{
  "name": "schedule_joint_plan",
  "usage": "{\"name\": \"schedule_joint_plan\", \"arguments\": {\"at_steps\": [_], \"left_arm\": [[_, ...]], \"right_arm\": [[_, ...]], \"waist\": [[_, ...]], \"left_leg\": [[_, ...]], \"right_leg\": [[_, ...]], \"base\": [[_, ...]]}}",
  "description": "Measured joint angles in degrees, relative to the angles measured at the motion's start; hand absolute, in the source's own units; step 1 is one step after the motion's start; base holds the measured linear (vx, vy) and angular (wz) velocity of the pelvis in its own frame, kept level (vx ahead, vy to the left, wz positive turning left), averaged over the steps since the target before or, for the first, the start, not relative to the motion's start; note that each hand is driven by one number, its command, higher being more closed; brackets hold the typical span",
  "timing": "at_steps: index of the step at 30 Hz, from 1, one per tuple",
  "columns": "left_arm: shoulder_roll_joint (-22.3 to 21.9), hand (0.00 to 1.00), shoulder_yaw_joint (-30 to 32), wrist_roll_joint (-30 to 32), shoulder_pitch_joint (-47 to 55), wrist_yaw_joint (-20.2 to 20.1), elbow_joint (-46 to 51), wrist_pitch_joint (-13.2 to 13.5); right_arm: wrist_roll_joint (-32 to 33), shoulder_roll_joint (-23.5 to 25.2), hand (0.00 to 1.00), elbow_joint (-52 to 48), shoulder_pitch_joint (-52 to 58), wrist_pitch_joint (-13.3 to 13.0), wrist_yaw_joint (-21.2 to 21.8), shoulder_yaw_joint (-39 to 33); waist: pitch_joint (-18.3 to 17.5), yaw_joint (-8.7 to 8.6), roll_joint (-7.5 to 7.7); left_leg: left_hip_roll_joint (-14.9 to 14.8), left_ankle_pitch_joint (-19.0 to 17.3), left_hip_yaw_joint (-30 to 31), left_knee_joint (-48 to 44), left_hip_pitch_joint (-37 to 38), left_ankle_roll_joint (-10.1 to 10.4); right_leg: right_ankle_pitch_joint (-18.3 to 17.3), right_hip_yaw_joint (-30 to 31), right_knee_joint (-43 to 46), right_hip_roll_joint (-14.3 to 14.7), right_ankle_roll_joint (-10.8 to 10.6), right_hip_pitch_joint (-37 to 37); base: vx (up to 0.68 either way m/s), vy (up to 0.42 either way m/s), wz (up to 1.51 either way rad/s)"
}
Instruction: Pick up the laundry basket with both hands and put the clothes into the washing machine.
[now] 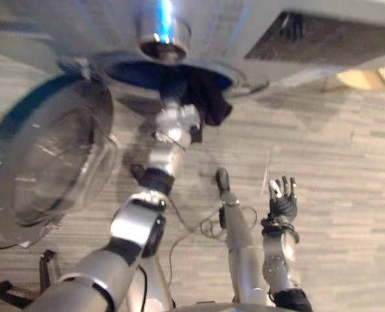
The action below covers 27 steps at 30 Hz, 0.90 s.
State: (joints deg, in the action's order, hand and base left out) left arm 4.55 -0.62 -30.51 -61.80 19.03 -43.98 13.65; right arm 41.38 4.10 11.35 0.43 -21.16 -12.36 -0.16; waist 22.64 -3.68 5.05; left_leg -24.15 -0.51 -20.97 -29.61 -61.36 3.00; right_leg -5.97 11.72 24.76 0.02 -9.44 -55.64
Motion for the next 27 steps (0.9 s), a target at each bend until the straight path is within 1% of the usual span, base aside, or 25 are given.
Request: {"name": "schedule_joint_plan", "arguments": {"at_steps": [1,2,3,4,5,7,8,9,11,14,16,18,19,20,21,22,25,26,27], "left_arm": [[1.8,1.0,1.0,-2.6,-2.4,0.0,-1.8,0.0],[2.6,1.0,1.2,-4.0,-3.3,0.0,-2.5,0.0],[4.1,1.0,1.4,-7.3,-5.1,-0.1,-4.1,0.1],[4.9,1.0,1.4,-9.2,-6.1,-0.1,-4.5,0.1],[6.1,1.0,1.4,-12.5,-8.1,-0.2,-6.0,0.1],[8.6,1.0,1.4,-17.1,-11.0,-0.2,-8.0,0.0],[8.9,1.0,1.3,-18.0,-11.9,-0.2,-8.2,0.0],[9.1,1.0,1.1,-19.6,-14.1,-0.3,-8.2,0.0],[10.9,1.0,1.0,-22.8,-18.0,-0.2,-8.1,0.0],[12.9,1.0,0.7,-24.5,-21.2,0.0,-5.6,0.0],[14.8,1.0,0.1,-26.2,-25.3,0.3,-2.5,0.1],[16.4,1.0,-1.6,-27.3,-29.1,0.6,-1.0,0.3],[18.2,1.0,-3.0,-27.8,-32.7,0.9,0.5,0.8],[20.2,1.0,-4.8,-28.4,-36.2,1.0,2.5,1.9],[22.1,1.0,-6.0,-28.7,-38.8,1.0,3.7,2.9],[23.9,1.0,-8.7,-28.0,-39.0,-0.2,3.2,5.5],[24.3,1.0,-10.0,-30.2,-39.3,1.3,3.2,6.0],[24.6,1.0,-11.7,-30.7,-39.3,1.4,3.2,6.4],[25.3,1.0,-13.7,-31.6,-39.3,1.8,3.2,7.0]], "right_arm": [[0.9,0.0,0.0,0.0,-1.0,-0.3,0.0,-0.1],[1.0,0.0,0.0,0.0,-1.2,-0.3,0.0,-0.1],[1.4,0.0,0.0,0.0,-1.2,-0.7,0.2,-0.3],[1.6,0.0,0.0,0.0,-1.3,-0.8,0.2,-0.3],[2.2,0.0,0.0,0.0,-1.3,-0.9,0.3,-0.4],[3.4,0.1,0.0,0.0,-1.7,-1.0,0.7,-0.6],[3.6,0.0,0.0,-0.2,-1.5,-1.1,1.2,-0.8],[3.7,-0.2,0.0,-0.6,-0.9,-1.3,2.1,-1.3],[4.2,0.0,0.0,-0.6,-1.2,-1.2,2.6,-1.6],[5.4,0.0,0.0,0.2,-1.2,-1.1,2.9,-2.3],[5.7,0.0,0.0,0.6,-1.1,-1.0,4.0,-2.4],[5.9,0.0,0.0,0.7,-1.0,-0.8,4.8,-2.5],[5.9,0.0,0.0,0.5,-0.9,-0.8,5.2,-3.2],[5.9,0.0,0.0,0.1,-0.8,-0.8,5.3,-4.4],[6.0,0.0,0.0,-0.3,-0.8,-0.8,5.3,-5.1],[6.2,0.1,0.0,-1.1,-0.3,-0.8,5.7,-6.1],[6.4,-0.1,0.0,-1.9,0.9,-0.8,6.4,-7.6],[6.5,-0.2,0.0,-2.0,1.4,-0.7,6.4,-8.5],[6.5,-0.3,0.0,-2.2,1.7,-0.7,6.4,-8.7]], "waist": [[1.7,-0.11,0.51],[2.1,-0.09,0.76],[2.7,-0.05,0.77],[3.2,-0.01,0.87],[4.1,0.14,0.98],[4.7,0.38,0.99],[4.7,0.78,1.0],[4.7,1.68,1.01],[4.7,1.61,1.0],[4.7,1.87,1.0],[4.6,2.14,0.88],[4.5,2.54,0.74],[4.5,2.81,0.66],[4.3,2.91,0.2],[4.2,3.0,0.08],[4.2,2.72,0.06],[4.3,2.55,-0.18],[4.5,2.54,-0.45],[4.5,2.34,-0.5]], "left_leg": [[-1.0,-1.1,0.0,-2.1,-1.9,-0.4],[-1.5,-1.7,-0.1,-3.3,-3.0,-0.4],[-2.7,-3.1,0.0,-5.7,-5.5,-0.8],[-3.2,-3.8,0.1,-6.9,-6.5,-0.9],[-4.2,-5.2,0.1,-9.0,-7.9,-1.2],[-5.8,-7.4,0.0,-12.1,-9.1,-1.4],[-6.0,-8.0,-0.3,-12.5,-9.1,-1.4],[-6.7,-9.4,-1.1,-12.7,-9.5,-0.7],[-6.8,-9.9,-1.4,-13.1,-11.0,-1.1],[-6.8,-10.0,-2.6,-13.2,-11.8,-1.2],[-6.8,-10.1,-2.8,-13.5,-12.3,-1.4],[-6.7,-10.3,-2.8,-13.8,-12.5,-1.5],[-6.8,-10.5,-2.7,-14.2,-12.6,-1.5],[-6.8,-10.7,-2.4,-14.5,-13.1,-1.8],[-6.7,-10.8,-2.4,-14.6,-13.1,-1.9],[-6.6,-10.9,-2.4,-14.8,-13.2,-2.1],[-6.2,-10.9,-2.4,-14.9,-13.2,-2.2],[-5.5,-10.9,-2.4,-14.6,-12.9,-2.3],[-5.0,-10.4,-2.5,-14.6,-12.8,-2.9]], "right_leg": [[0.4,0.7,-0.2,0.3,-0.4,-1.2],[0.6,1.1,-0.4,0.5,-0.4,-2.0],[1.0,1.3,-0.9,1.2,-0.8,-3.4],[1.2,1.4,-1.0,1.5,-1.0,-3.9],[1.5,1.5,-1.4,1.8,-1.4,-4.5],[2.4,1.6,-2.5,2.2,-2.0,-4.4],[3.0,1.5,-3.0,2.2,-2.0,-4.5],[3.7,1.2,-4.7,1.9,-1.9,-4.5],[5.2,1.2,-8.0,1.4,-1.9,-4.7],[6.9,1.3,-11.3,0.6,-1.9,-4.7],[8.6,1.3,-13.4,0.2,-2.1,-4.6],[9.3,1.2,-14.2,0.0,-2.3,-4.5],[9.6,1.2,-14.3,0.0,-2.6,-4.4],[9.7,1.1,-14.5,0.0,-2.8,-4.4],[9.8,1.0,-14.6,-0.2,-2.8,-4.4],[9.9,1.1,-14.6,-0.3,-3.0,-4.5],[9.9,1.1,-14.3,-0.6,-3.0,-4.6],[9.9,1.0,-13.8,-1.0,-3.1,-4.7],[9.9,0.9,-13.4,-1.3,-3.1,-5.0]], "base": [[0.01,0.06,-0.55],[0.03,0.071,-0.59],[0.03,0.061,-0.51],[0.04,0.078,-0.6],[0.05,0.083,-0.48],[0.06,0.099,-0.52],[0.02,0.08,-0.51],[0.0,0.068,-0.41],[-0.01,0.076,-0.27],[-0.01,0.06,-0.16],[-0.01,0.049,-0.17],[-0.01,0.03,-0.12],[-0.01,0.027,-0.09],[0.0,0.031,-0.05],[0.0,0.0,0.0],[0.0,0.0,0.0],[0.0,0.009,0.06],[0.01,0.012,0.15],[0.01,0.009,0.17]]}}
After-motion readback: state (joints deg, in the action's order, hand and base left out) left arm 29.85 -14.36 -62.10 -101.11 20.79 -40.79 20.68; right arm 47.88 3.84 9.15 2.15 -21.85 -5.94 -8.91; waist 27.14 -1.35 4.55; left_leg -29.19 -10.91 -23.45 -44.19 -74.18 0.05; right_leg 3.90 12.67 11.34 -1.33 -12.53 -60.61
